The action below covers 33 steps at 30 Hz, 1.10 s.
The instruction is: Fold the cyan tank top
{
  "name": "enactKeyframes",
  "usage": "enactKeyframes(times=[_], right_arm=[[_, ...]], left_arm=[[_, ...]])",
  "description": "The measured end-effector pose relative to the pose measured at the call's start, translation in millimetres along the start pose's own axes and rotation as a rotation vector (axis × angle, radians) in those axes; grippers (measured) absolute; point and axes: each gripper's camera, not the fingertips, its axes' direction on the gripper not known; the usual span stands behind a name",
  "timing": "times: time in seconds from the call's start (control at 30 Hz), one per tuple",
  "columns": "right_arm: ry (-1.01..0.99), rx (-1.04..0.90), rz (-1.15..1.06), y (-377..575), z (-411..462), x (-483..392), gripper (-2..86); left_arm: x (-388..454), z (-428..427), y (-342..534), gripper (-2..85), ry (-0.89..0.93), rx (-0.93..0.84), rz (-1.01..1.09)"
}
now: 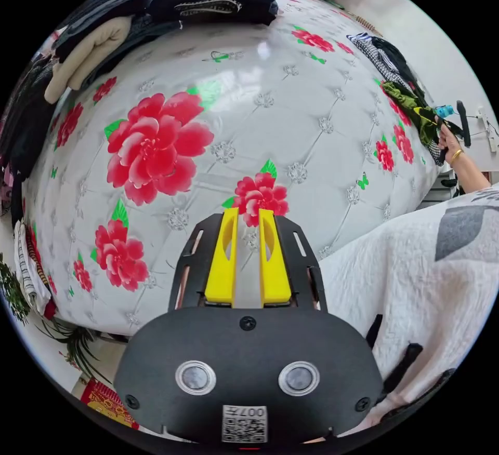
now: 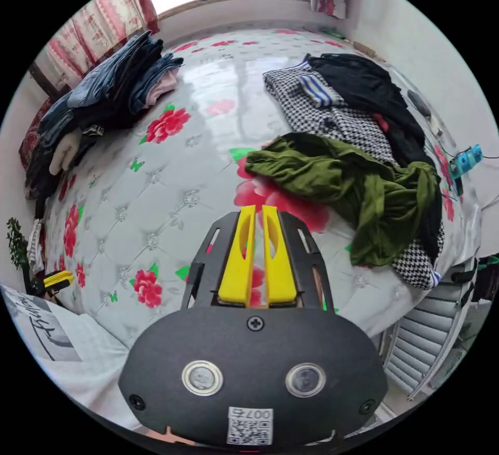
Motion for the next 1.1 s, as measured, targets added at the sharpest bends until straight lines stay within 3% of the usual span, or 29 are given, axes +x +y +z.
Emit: enactKeyframes(times=[0.13, 0.27, 0.3, 0.37, 0.5, 0.53, 0.7, 0.77, 1.03, 1.1], right_arm=[[0.053, 0.034, 0.255, -14, 1, 78, 4.6], [-0.117, -0.27, 0.313, -15, 70, 107, 2.2], [-0.055, -0.099, 0.321, -10, 60, 100, 1.1], [-0.088, -0.109, 0.328, -9, 72, 90, 0.4], [-0.49, -0.175, 0.008, -15, 84, 19, -0.1], [-0.495, -0.183, -0.082, -12, 83, -2, -0.1], [-0.695, -0.367, -0.935, 70, 54, -180, -0.2], [-0.706, -0.441, -1.126, 102, 49, -202, -0.2], [-0.625, -0.494, -0.997, 116, 60, -123, -0.3], [-0.643, -0.482, -0.863, 127, 58, -96, -0.3]], left_arm=[[55, 25, -2, 6.3, -0.109, -0.039, 0.028], [80, 31, -1, 5.8, -0.173, -0.007, 0.033], [80, 31, -1, 5.7, -0.162, -0.007, 0.025], [80, 32, -7, 4.9, -0.133, -0.031, -0.013], [95, 24, -11, -0.4, -0.149, 0.005, -0.105], [105, 19, -9, -0.6, -0.124, 0.062, -0.095], [136, 11, -5, -0.7, -0.058, 0.126, -0.06], [145, 8, -5, -0.2, -0.027, 0.136, -0.033], [177, -9, -35, 6.2, 0.055, 0.189, 0.167], [192, -12, -58, 7.5, 0.052, 0.184, 0.248]])
